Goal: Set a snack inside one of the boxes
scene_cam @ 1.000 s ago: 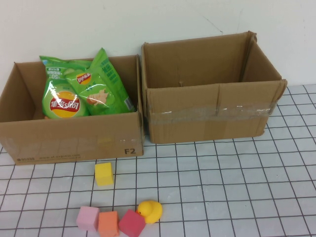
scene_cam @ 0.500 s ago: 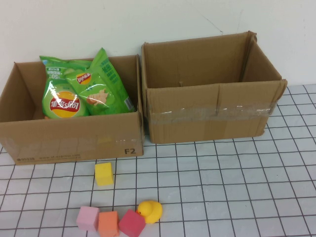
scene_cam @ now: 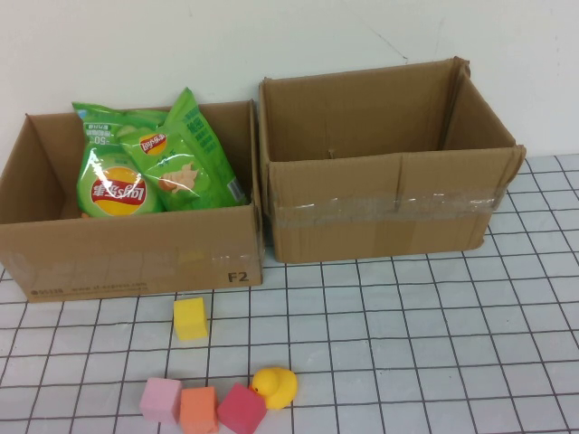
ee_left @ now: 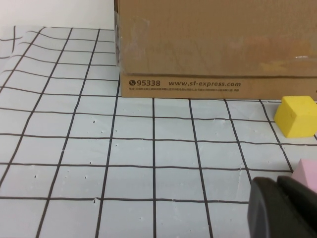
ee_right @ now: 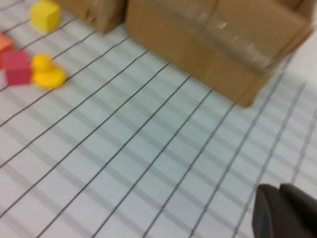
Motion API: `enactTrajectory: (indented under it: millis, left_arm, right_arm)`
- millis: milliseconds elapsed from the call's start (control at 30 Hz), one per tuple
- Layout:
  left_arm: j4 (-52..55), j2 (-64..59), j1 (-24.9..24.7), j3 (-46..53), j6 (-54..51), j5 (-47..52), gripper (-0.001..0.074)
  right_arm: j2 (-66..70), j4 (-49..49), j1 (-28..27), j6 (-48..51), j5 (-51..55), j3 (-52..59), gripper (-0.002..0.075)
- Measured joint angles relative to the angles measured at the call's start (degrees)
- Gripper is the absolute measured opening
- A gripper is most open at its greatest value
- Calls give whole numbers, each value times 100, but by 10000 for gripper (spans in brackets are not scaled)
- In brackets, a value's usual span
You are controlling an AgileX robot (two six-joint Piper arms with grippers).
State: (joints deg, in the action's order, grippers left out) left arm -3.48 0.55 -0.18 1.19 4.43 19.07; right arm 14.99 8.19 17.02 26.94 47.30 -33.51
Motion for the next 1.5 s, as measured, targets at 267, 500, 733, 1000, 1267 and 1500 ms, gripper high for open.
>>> enactTrajectory:
  millis: [267,500,733,1000,1267,1500]
  left_arm:
    - [0,0,0,0,0,9,-1]
    - [0,0,0,0,0,9,-1]
    - [-11,0,0,0,-19,9,-1]
    - [-21,0,0,0,-19,13,-1]
    - [-21,0,0,0,14,13,-1]
    - [-21,0,0,0,40,13,-1]
  right_arm:
    - [-1187,0,-1121,65,-2164,1673,-1]
    - [-1555,0,-1717,65,-3190,3178,-1]
    - [-1555,47,-1717,47,-2726,3501,-1]
    - [-1555,-141,-1717,-1002,-2679,3491,-1]
    - [-1555,-1562,-1678,-2769,-2679,3491,-1]
    - [-1555,-1643,-1399,-2822,-2655,3491,-1]
